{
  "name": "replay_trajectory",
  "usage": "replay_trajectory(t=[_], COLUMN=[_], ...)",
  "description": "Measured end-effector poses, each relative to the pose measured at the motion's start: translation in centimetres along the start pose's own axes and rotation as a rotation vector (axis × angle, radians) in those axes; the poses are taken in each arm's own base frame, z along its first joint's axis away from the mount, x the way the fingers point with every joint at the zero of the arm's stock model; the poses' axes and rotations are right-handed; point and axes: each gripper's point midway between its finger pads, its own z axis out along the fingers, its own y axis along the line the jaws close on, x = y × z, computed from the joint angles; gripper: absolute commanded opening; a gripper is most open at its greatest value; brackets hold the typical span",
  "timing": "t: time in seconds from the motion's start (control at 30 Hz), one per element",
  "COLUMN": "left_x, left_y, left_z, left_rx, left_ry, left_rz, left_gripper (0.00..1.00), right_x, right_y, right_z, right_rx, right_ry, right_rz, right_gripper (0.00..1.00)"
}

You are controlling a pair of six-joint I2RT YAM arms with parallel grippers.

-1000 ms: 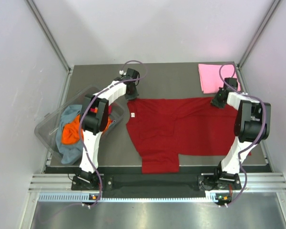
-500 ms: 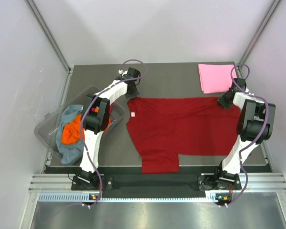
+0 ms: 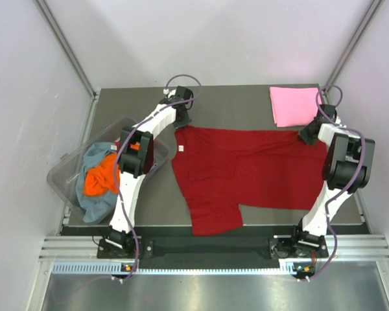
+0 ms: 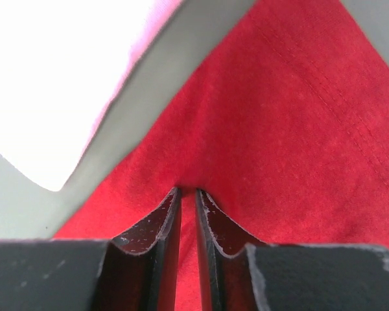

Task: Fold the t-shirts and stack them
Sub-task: Fold the tshirt

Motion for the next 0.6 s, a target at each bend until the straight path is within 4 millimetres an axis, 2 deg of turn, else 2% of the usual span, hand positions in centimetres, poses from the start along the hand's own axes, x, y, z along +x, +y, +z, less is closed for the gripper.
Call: replay_trajectory(t=[0.17,0.3,0.4,0.5,0.6], left_x=[-0.7,-0.7,-0.9,-1.9,-2.3], left_y=[-0.6,-1.0,-1.7,-2.7,-3.8], left_z=[0.4,0.2,-0.9,-3.9,-9.7], left_rx=[0.025,0.071,0.123,0.176,0.238], left_ry=[-0.005,0.020,0.036,0.018,-0.037], left_rz=[-0.002,0.008,0.030,0.079,0.162], left_gripper=[0.01,0.09,0.15,0.21,0.25], right_x=[-0.4,-0.8,-1.1,-1.4,-2.2], right_y=[0.2,0.1,0.0,0.4,1.2], right_z=[0.0,-0.6,-1.9,-4.4,-7.5], right_rx=[-0.002,0.010,0.020,0.012,-0.027], right_ry=[0.003,0.009,0.015,0.009,-0.026], right_rz=[-0.029,-0.047,-0.054,-0.068,-0.080], right_gripper=[0.17,0.19,0.24,0.29,0.36])
